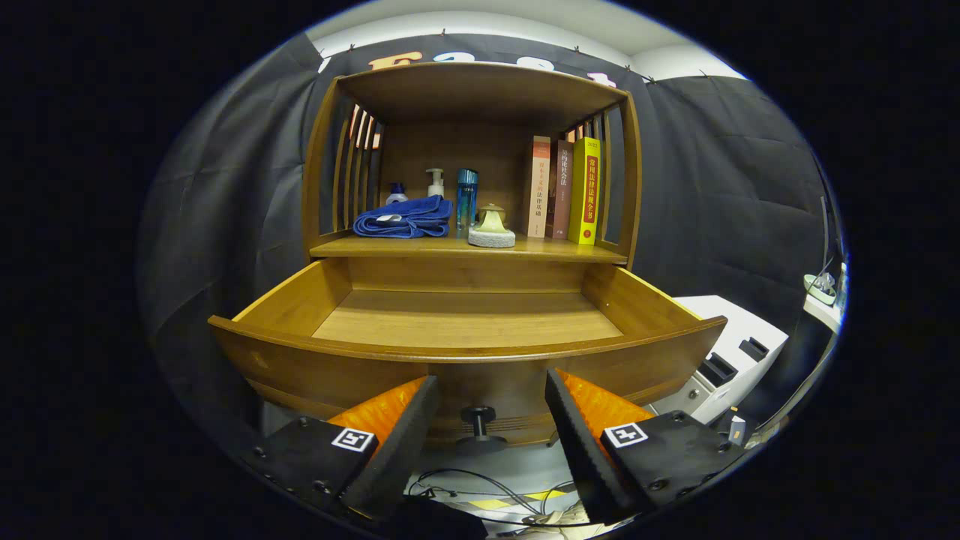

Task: Pull open the drawer, take out the items inside it, and place them on the countertop above the cabinet.

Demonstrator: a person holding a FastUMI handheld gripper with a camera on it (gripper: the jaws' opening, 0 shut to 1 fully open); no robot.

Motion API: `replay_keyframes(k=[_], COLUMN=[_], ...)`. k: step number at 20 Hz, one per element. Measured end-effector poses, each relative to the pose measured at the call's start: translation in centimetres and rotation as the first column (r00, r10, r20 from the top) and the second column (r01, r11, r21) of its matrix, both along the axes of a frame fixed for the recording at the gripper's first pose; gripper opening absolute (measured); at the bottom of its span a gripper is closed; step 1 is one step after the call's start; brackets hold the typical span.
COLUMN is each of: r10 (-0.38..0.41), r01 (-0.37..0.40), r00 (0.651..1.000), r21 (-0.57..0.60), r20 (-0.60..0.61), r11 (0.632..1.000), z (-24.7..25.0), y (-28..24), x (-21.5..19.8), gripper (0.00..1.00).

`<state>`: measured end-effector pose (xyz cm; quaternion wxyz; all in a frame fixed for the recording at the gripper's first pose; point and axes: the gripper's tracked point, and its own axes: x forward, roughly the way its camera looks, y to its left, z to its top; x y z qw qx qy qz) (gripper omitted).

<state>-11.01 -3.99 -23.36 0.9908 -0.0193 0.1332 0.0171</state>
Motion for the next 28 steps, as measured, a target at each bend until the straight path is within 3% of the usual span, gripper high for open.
replay_keyframes(k=[7,19,28], r10=[0.033,0.004,0.004], r01=[-0.036,-0.003,-0.004], r00=[0.998,0.999,1.0], r21=[-0.078,0.011,-0.007], r20=[-0.048,-0.047,-0.009], r11=[0.996,1.0,1.0], z=[-0.9,-0.9,-0.2], y=[1.5,1.5,1.9], x=[1.1,3.7,9.2], gripper=[0.96,0.96,0.96])
